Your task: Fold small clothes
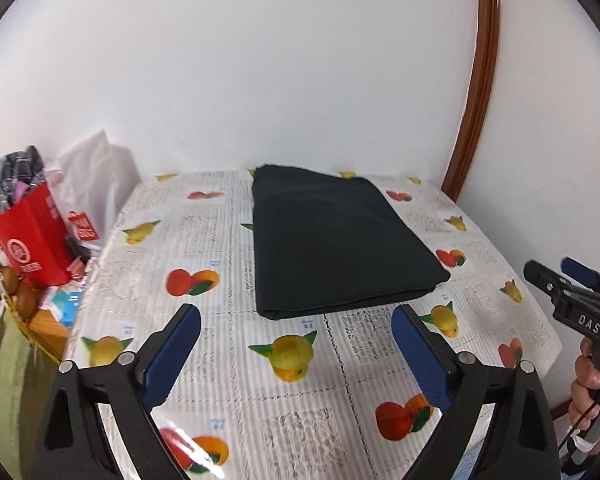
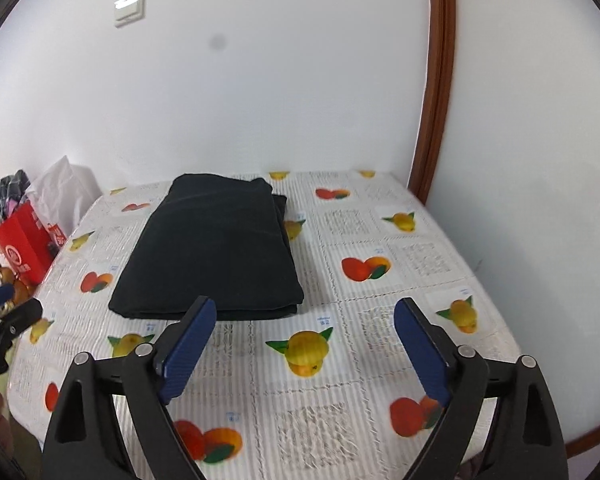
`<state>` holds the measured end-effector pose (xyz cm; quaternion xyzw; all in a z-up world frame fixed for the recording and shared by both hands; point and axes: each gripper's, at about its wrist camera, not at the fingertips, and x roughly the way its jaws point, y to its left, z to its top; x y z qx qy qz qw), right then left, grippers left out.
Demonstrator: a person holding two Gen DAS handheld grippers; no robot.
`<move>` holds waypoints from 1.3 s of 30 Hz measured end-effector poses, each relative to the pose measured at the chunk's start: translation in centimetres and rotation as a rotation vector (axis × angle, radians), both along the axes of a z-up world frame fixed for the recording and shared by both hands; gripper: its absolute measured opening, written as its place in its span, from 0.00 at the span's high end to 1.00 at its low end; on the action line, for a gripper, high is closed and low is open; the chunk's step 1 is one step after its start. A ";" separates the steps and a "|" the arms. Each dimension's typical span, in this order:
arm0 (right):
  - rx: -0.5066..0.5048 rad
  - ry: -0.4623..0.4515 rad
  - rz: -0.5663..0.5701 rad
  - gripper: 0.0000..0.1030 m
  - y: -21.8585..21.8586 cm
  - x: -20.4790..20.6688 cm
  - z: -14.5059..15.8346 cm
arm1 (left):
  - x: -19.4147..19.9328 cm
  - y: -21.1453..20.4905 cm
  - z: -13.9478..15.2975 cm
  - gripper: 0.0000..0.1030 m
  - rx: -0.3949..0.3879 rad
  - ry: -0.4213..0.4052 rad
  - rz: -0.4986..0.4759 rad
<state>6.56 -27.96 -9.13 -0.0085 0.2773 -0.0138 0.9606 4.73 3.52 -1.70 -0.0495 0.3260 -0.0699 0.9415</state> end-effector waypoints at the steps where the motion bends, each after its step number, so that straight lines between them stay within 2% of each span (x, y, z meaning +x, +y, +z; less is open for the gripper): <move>1: -0.001 -0.008 -0.008 0.04 -0.1 -0.7 0.3 | -0.7 0.0 0.2 0.04 0.003 -0.006 0.008; 5: 0.015 -0.022 -0.020 0.00 -0.6 -3.2 0.9 | -2.5 -0.1 0.3 0.04 0.007 -0.010 0.007; 14: 0.021 -0.034 -0.038 0.00 -1.0 -6.9 0.2 | -5.2 -1.3 0.8 0.04 0.034 -0.032 0.002; 25: -0.014 -0.054 -0.070 0.00 -0.9 -8.7 0.9 | -5.9 -1.7 0.8 0.04 0.038 -0.043 0.005; 39: -0.018 -0.061 -0.058 0.00 -0.6 -9.4 1.2 | -6.1 -1.6 0.7 0.04 0.043 -0.040 0.012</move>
